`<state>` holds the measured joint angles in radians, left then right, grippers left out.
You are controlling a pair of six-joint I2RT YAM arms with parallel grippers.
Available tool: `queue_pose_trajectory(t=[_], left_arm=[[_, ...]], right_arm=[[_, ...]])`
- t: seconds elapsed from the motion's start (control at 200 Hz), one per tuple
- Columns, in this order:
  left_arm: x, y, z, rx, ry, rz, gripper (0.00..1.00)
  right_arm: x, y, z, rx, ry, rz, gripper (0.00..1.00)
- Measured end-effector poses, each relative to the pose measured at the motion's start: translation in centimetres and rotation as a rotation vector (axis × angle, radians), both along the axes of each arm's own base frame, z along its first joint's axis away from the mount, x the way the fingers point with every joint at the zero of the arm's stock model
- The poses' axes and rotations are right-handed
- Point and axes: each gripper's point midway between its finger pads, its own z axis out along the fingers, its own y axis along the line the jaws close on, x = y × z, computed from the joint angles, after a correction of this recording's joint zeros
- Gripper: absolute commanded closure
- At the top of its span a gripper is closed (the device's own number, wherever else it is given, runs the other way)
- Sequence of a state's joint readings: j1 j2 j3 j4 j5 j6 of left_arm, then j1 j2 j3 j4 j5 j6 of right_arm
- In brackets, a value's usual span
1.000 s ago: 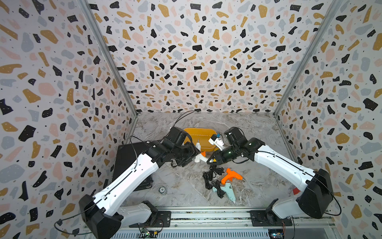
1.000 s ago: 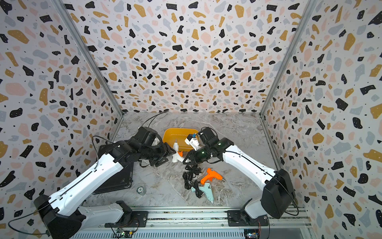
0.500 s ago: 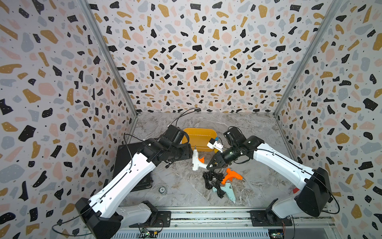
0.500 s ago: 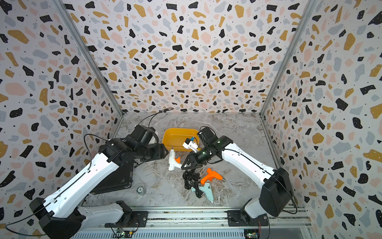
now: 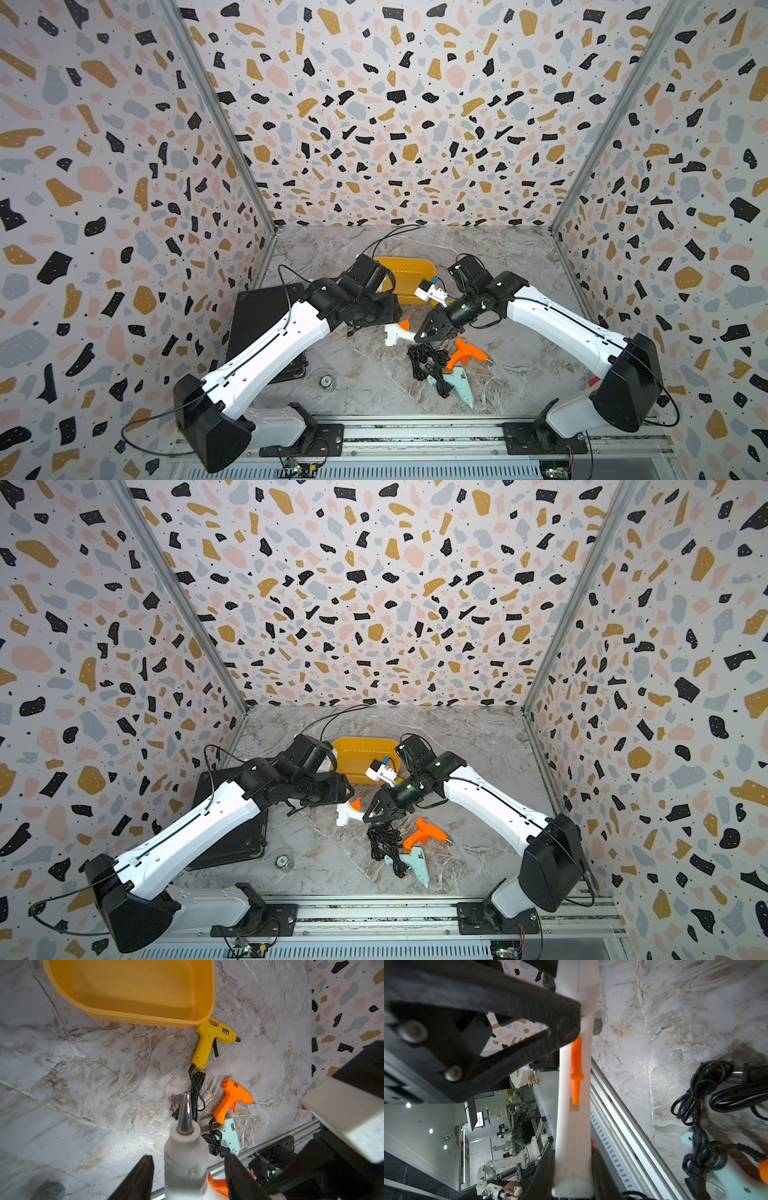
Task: Put the hot melt glue gun into the storage box
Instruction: Pick up the hot melt adhesive gun from the center of the board, then place the hot melt adhesive gun in the storage box.
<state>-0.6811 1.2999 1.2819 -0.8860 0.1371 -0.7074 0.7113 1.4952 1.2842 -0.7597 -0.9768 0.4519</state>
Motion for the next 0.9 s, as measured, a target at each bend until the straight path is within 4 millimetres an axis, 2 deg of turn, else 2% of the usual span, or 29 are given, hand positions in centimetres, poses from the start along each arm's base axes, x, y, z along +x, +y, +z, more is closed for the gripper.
queue_pose_trajectory(t=[0.145, 0.31, 0.36, 0.405, 0.451, 0.501, 0.611, 0.761, 0.896], left_arm=[[0.2, -0.3, -1.0, 0.021, 0.022, -0.012, 0.67], [0.3, -0.3, -1.0, 0.034, 0.017, -0.022, 0.89], [0.4, -0.2, -1.0, 0.041, 0.015, -0.027, 0.96], [0.5, -0.2, -0.9, 0.052, 0.011, -0.034, 1.00], [0.8, -0.2, -0.6, 0.073, 0.001, -0.042, 1.00], [1.5, 0.0, -0.2, 0.100, -0.011, -0.047, 1.00], [4.6, 0.6, 1.4, 0.137, -0.050, -0.037, 1.00], [10.9, 2.4, 4.3, 0.151, -0.117, 0.026, 1.00], [16.4, 3.7, 6.1, 0.158, -0.186, 0.083, 1.00]], right_arm=[[0.0, 0.0, 0.2, 0.001, -0.001, 0.000, 1.00], [-0.1, -0.1, 0.0, -0.007, 0.006, 0.002, 1.00], [-0.1, -0.1, 0.0, -0.007, 0.006, 0.002, 0.71], [-0.1, -0.1, 0.0, -0.010, 0.005, 0.000, 0.52], [0.0, -0.1, 0.1, -0.013, 0.001, -0.002, 0.39], [0.1, -0.2, 0.1, -0.024, -0.009, -0.007, 0.32], [0.6, -0.8, 0.5, -0.055, -0.053, -0.029, 0.22], [0.6, -2.7, 1.9, -0.104, -0.147, -0.063, 0.21], [-0.7, -5.1, 2.7, -0.152, -0.191, -0.090, 0.21]])
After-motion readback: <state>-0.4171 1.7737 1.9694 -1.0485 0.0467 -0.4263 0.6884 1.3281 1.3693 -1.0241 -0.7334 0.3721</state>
